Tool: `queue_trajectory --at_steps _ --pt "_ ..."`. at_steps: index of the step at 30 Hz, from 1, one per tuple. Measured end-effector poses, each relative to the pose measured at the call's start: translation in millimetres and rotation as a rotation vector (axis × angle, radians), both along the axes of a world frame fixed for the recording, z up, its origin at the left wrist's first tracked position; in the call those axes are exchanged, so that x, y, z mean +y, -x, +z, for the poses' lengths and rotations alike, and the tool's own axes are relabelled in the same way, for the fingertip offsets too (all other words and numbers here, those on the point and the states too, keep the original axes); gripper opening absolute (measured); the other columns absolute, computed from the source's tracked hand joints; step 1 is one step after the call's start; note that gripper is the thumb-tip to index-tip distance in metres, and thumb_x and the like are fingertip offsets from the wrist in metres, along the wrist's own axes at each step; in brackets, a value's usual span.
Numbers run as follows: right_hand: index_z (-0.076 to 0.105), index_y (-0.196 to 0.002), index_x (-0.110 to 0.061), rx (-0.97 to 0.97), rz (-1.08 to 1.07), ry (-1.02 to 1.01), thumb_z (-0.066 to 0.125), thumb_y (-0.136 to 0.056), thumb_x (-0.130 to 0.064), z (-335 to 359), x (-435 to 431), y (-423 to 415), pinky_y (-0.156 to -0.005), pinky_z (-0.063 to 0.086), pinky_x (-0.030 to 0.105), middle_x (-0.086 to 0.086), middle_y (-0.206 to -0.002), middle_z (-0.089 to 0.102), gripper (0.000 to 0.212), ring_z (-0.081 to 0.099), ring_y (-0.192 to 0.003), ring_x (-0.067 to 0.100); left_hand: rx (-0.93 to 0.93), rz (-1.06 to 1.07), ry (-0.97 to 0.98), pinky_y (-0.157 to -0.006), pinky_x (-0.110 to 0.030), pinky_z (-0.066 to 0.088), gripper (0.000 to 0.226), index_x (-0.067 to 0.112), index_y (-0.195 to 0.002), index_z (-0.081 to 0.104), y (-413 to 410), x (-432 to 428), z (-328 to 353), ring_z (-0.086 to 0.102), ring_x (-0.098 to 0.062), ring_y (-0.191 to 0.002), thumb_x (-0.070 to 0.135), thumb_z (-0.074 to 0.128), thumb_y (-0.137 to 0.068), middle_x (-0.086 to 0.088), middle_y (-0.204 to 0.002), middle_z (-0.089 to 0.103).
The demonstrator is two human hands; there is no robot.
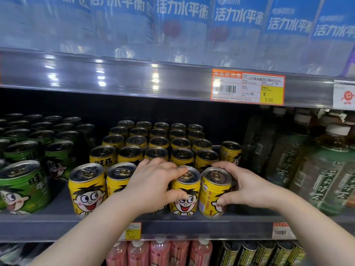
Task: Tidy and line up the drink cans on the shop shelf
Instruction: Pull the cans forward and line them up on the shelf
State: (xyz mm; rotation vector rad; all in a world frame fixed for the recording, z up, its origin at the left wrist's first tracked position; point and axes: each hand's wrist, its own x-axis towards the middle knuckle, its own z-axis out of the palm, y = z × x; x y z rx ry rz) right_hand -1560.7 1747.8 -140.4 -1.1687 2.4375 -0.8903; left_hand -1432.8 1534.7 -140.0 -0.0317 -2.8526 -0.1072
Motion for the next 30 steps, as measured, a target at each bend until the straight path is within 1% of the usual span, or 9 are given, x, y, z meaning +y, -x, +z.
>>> queue_trajectory --at_steps 5,8,14,17,20,21,25,27,30 --pt "0.035 -0.131 -0.042 0.075 -0.035 -0.014 0.084 -0.061 -0.038 0.2 -1.8 2.3 -0.105 0.042 0.035 -0.01 -0.133 0.048 0.085 0.045 -0.123 0.009 0.022 0.004 -0.01 -0.106 -0.033 0.017 0.067 0.042 -0.141 0.024 -0.7 0.6 -1.2 0.023 -0.01 -0.133 0.067 0.041 -0.081 0.016 -0.145 0.03" --pt "0.037 -0.121 -0.045 0.061 -0.043 -0.007 0.085 -0.053 -0.045 1.1 -2.3 1.5 -0.099 0.048 0.035 -0.008 -0.125 0.053 0.083 0.052 -0.114 0.009 0.019 0.01 -0.006 -0.106 -0.033 0.016 0.067 0.041 -0.141 0.025 -0.8 2.3 -1.2 0.023 -0.01 -0.133 0.064 0.044 -0.082 0.019 -0.147 0.028" --pt "0.028 -0.126 -0.053 0.121 0.045 -0.057 0.081 -0.062 -0.046 4.0 -4.8 -2.7 -0.102 0.045 0.031 -0.015 -0.133 0.041 0.083 0.045 -0.122 0.006 -0.023 -0.032 -0.105 -0.112 -0.035 0.015 0.063 0.041 -0.139 0.031 -4.9 -1.0 3.4 0.023 -0.008 -0.133 0.06 0.05 -0.081 0.018 -0.145 0.03" --pt "0.041 -0.121 -0.046 0.071 0.046 -0.045 0.072 -0.067 -0.056 15.3 -4.8 2.3 -0.094 0.044 0.021 -0.016 -0.126 0.047 0.062 0.048 -0.115 0.004 -0.022 -0.035 -0.103 -0.112 -0.035 0.016 0.059 0.041 -0.137 0.035 -5.0 0.0 4.0 0.024 -0.007 -0.132 0.057 0.051 -0.083 0.019 -0.143 0.032" --pt "0.062 -0.097 -0.029 0.209 -0.242 0.223 0.068 -0.081 -0.033 18.2 -6.9 37.6 -0.078 0.046 0.021 0.003 -0.107 0.061 0.017 0.06 -0.096 0.02 -0.021 -0.027 -0.104 -0.11 -0.033 0.016 0.057 0.04 -0.135 0.037 -3.5 0.5 4.4 0.025 -0.006 -0.132 0.057 0.051 -0.082 0.02 -0.142 0.033" --pt "0.064 -0.096 -0.024 0.294 -0.365 0.218 0.069 -0.081 -0.029 18.6 -8.0 52.4 -0.078 0.047 0.025 0.009 -0.106 0.06 0.016 0.061 -0.096 0.027 -0.023 -0.026 -0.104 -0.109 -0.033 0.016 0.057 0.04 -0.135 0.038 -3.3 0.5 4.7 0.025 -0.006 -0.132 0.057 0.052 -0.082 0.02 -0.142 0.033" --pt "0.037 -0.14 -0.018 0.297 -0.501 -0.119 0.07 -0.08 -0.034 15.8 -12.5 87.5 -0.102 0.034 0.029 0.018 -0.138 0.04 0.071 0.043 -0.127 0.032 -0.035 -0.018 -0.102 -0.109 -0.032 0.015 0.056 0.04 -0.134 0.038 -3.9 0.1 5.4 0.025 -0.006 -0.132 0.057 0.051 -0.082 0.021 -0.141 0.034" --pt "0.03 -0.144 -0.017 0.236 -0.415 -0.111 0.069 -0.082 -0.028 11.3 -17.2 93.0 -0.103 0.032 0.027 0.016 -0.145 0.034 0.074 0.038 -0.132 0.029 -0.042 -0.013 -0.102 -0.11 -0.034 0.014 0.057 0.041 -0.134 0.038 -4.3 -0.1 5.2 0.025 -0.006 -0.132 0.057 0.051 -0.082 0.021 -0.142 0.034" --pt "0.043 -0.135 -0.018 0.254 -0.387 -0.117 0.07 -0.079 -0.017 7.9 -16.7 95.9 -0.093 0.039 0.025 0.015 -0.139 0.039 0.062 0.049 -0.119 0.026 -0.058 -0.009 -0.102 -0.112 -0.035 0.014 0.057 0.041 -0.135 0.037 -4.9 -0.1 5.3 0.024 -0.006 -0.133 0.057 0.051 -0.082 0.021 -0.142 0.033"
